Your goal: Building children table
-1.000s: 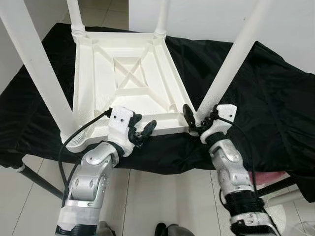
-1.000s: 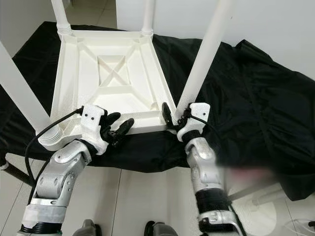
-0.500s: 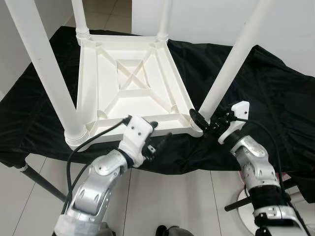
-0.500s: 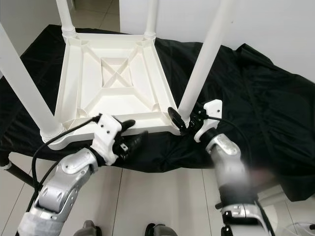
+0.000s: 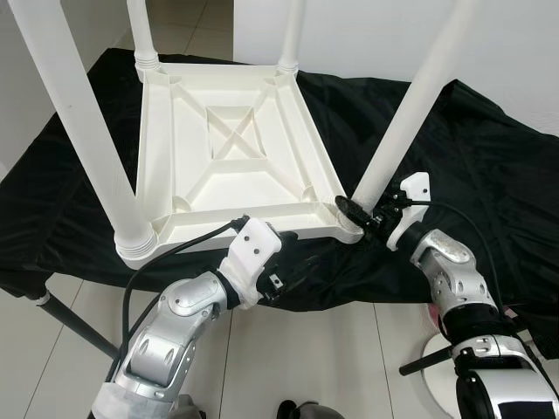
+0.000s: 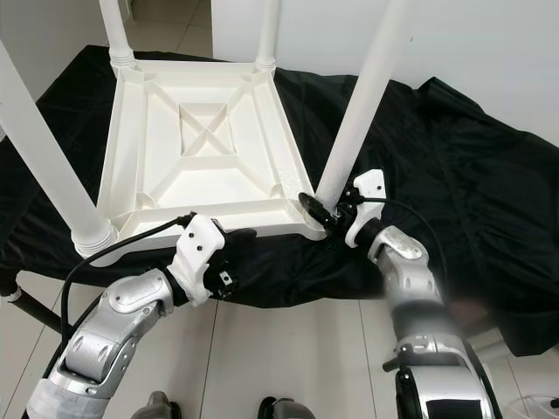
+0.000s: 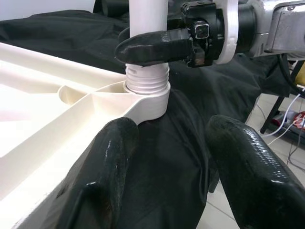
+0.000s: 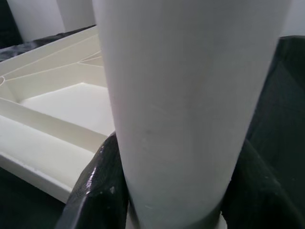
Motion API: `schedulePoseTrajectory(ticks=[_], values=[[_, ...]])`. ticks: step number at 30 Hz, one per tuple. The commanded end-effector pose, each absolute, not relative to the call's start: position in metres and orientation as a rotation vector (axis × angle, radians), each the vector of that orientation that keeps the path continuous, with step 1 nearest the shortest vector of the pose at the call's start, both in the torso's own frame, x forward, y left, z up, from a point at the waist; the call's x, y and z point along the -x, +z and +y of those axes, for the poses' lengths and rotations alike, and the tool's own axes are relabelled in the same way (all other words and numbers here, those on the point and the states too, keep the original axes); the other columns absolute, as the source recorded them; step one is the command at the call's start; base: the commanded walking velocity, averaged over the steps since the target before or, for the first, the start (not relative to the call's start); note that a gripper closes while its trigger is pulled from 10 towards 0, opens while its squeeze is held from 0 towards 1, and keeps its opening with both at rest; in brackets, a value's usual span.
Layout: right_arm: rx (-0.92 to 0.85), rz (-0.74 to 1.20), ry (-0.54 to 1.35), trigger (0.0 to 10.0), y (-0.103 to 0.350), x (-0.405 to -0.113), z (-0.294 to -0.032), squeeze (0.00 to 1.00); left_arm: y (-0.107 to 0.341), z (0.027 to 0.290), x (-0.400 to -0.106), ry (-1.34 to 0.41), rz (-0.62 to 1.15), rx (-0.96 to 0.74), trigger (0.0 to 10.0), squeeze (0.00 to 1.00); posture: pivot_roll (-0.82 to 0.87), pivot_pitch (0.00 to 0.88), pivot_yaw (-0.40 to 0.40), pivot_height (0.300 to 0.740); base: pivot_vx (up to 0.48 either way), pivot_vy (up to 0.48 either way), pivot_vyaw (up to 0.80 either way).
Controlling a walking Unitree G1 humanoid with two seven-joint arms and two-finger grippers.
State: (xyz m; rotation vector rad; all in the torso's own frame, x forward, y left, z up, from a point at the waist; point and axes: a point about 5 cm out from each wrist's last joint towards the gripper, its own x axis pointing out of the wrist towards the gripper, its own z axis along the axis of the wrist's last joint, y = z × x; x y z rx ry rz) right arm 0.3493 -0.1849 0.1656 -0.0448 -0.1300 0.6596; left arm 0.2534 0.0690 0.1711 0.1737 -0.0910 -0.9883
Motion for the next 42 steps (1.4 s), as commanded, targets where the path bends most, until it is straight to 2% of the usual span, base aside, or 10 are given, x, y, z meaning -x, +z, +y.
schedulePoseTrajectory(ticks=[1, 4, 5, 14, 16, 21, 23, 30, 35, 42], values=[[0.046, -0.120, 0.682, 0.0, 0.162, -0.347, -0.182, 0.00, 0.170, 0.067, -0.250, -0.962, -0.092, -0.162, 10.0, 0.00, 0.08, 0.110, -0.115, 0.740, 0.000, 0.000, 0.00], [0.036, -0.124, 0.685, 0.0, 0.162, -0.348, -0.182, 0.00, 0.169, 0.067, -0.250, -0.963, -0.090, -0.162, 10.0, 0.00, 0.08, 0.110, -0.115, 0.740, 0.000, 0.000, 0.00], [0.021, -0.130, 0.673, 10.0, 0.162, -0.346, -0.178, 0.00, 0.170, 0.068, -0.251, -0.956, -0.091, -0.160, 10.0, 0.00, 0.08, 0.115, -0.112, 0.740, 0.000, 0.000, 0.00], [-0.046, -0.160, 0.579, 10.0, 0.165, -0.338, -0.158, 0.00, 0.168, 0.072, -0.252, -0.933, -0.076, -0.139, 10.0, 0.00, 0.07, 0.142, -0.103, 0.740, 0.000, 0.000, 0.00], [-0.082, -0.180, 0.484, 10.0, 0.164, -0.331, -0.141, 0.00, 0.163, 0.075, -0.249, -0.931, -0.050, -0.119, 10.0, 0.00, 0.07, 0.158, -0.103, 0.740, 0.000, 0.000, 0.00], [-0.069, -0.211, 0.421, 10.0, 0.165, -0.327, -0.132, 0.00, 0.162, 0.076, -0.249, -0.919, -0.044, -0.116, 10.0, 0.00, 0.06, 0.166, -0.102, 0.740, 0.000, 0.000, 0.00], [-0.096, -0.208, 0.290, 10.0, 0.162, -0.322, -0.126, 0.00, 0.161, 0.079, -0.252, -0.897, -0.041, -0.114, 10.0, 0.00, 0.06, 0.165, -0.099, 0.740, 0.000, 0.000, 0.00], [-0.121, -0.135, -0.037, 10.0, 0.149, -0.314, -0.129, 0.00, 0.164, 0.085, -0.260, -0.853, -0.054, -0.108, 10.0, 0.00, 0.06, 0.153, -0.091, 0.740, 0.000, 0.000, 0.00], [-0.118, -0.073, -0.162, 10.0, 0.137, -0.309, -0.128, 0.00, 0.166, 0.088, -0.267, -0.815, -0.065, -0.083, 10.0, 0.00, 0.05, 0.138, -0.077, 0.740, 0.000, 0.000, 0.00], [-0.108, -0.073, -0.149, 10.0, 0.136, -0.309, -0.121, 0.00, 0.165, 0.088, -0.271, -0.817, -0.066, -0.091, 10.0, 0.00, 0.05, 0.128, -0.071, 0.740, 0.000, 0.000, 0.00]])
